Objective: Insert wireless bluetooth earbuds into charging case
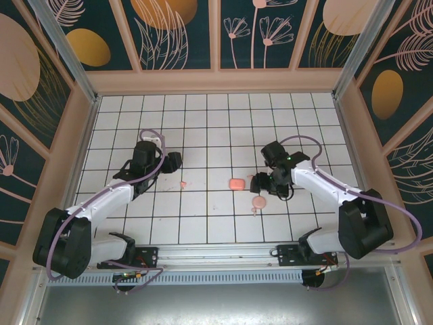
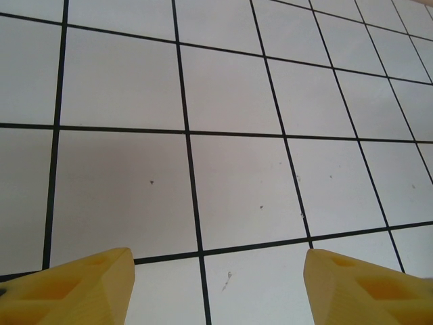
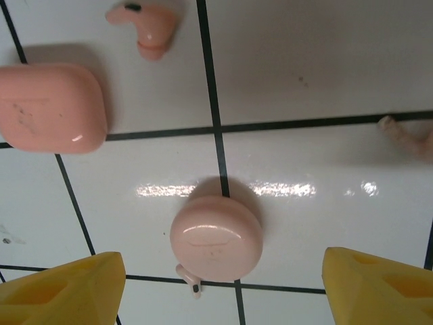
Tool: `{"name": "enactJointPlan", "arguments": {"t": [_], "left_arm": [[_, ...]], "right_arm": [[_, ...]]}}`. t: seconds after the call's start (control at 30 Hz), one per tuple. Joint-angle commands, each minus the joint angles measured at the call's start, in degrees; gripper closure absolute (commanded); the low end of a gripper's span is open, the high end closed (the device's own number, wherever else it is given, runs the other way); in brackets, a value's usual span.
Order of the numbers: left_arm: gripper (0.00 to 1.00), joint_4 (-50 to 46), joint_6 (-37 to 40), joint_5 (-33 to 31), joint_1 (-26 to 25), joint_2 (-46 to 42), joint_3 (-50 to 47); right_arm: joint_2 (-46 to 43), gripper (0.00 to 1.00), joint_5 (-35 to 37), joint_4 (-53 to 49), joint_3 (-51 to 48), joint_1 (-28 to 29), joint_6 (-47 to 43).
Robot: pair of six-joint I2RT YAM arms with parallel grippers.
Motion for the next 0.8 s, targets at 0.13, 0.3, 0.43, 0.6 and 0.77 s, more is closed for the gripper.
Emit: {"name": "enactJointPlan", "arguments": {"t": [0.13, 0.3, 0.43, 0.6, 0.77], "left_arm": [[0.33, -0.7, -0.9, -0.5, -0.2, 0.2, -0.7], [0.34, -0.5, -0.8, -0.2, -0.2, -0.3, -1.6], [0.35, -0.5, -0.9, 0.3, -0.2, -0.6, -2.2], [0.35, -0.9, -0.8, -0.5, -0.2, -1.5, -2.8], [0.35, -0.9, -1.0, -0.8, -0.2, -2.4, -3.6]], "right_arm": [[4.7, 0.26, 3.4, -4.4, 2.8, 3.5, 1.2], [8.1, 0.29, 5.0, -5.1, 3.7, 5.1, 0.1], [10.4, 0.3, 5.0, -4.4, 4.7, 6.1, 0.0], [13.0, 0.3, 5.4, -4.2, 5.5, 7.3, -0.3], [15.0, 0.33, 6.0, -4.0, 6.1, 8.4, -0.7]]}}
